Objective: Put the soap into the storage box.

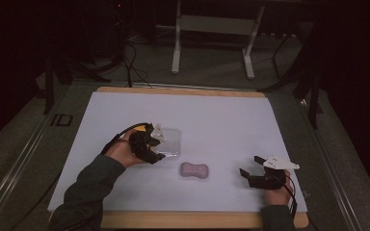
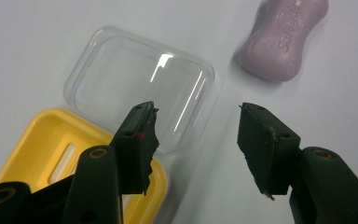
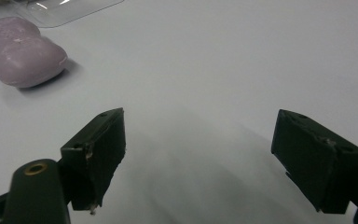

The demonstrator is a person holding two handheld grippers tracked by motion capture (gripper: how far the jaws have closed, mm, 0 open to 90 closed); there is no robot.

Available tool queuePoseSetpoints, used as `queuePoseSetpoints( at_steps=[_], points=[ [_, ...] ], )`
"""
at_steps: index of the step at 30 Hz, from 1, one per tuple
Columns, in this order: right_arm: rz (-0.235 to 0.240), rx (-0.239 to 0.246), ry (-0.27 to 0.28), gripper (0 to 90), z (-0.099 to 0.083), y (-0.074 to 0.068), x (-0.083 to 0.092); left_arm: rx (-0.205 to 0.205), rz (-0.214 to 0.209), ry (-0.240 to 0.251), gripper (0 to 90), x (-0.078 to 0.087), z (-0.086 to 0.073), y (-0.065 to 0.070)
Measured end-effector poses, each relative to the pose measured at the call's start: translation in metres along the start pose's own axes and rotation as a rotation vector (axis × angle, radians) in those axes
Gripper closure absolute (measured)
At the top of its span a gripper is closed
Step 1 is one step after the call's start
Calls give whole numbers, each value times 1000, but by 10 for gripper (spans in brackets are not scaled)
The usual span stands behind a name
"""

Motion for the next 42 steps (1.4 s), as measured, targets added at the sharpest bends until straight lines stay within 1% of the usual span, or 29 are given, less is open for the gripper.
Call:
queuePoseSetpoints(
  at_steps=[4,7,14,15,24,32,38,42],
  points=[
    [0,2,3,174,0,0,0,-13,4,-8,471,-1,4,-2],
    [-1,5,2,174,0,0,0,-36,-1,-12,471,-3,10,-2],
    [-1,8,3,174,0,0,0,-51,-9,-1,468,-5,18,0],
    [-1,9,2,174,0,0,0,-59,-10,-5,469,-6,19,0],
    [0,10,2,174,0,0,0,-52,-19,-9,462,-10,20,-1],
    [0,10,2,174,0,0,0,-54,-25,-12,461,-10,23,-2],
    [0,10,1,174,0,-1,0,-60,-29,-16,461,-10,27,-1],
    [0,11,1,174,0,-1,0,-55,-32,-11,466,-11,29,-1]
  ],
)
Point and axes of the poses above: each handheld gripper's, and its own axes: x roughly backward along the jaws, z roughly out of its top, y roughly to its right, the point moved 2 cm from there along -x, roughly forward along the jaws, and after that the axes turned 4 degrees about y, right-handed, at the moved point
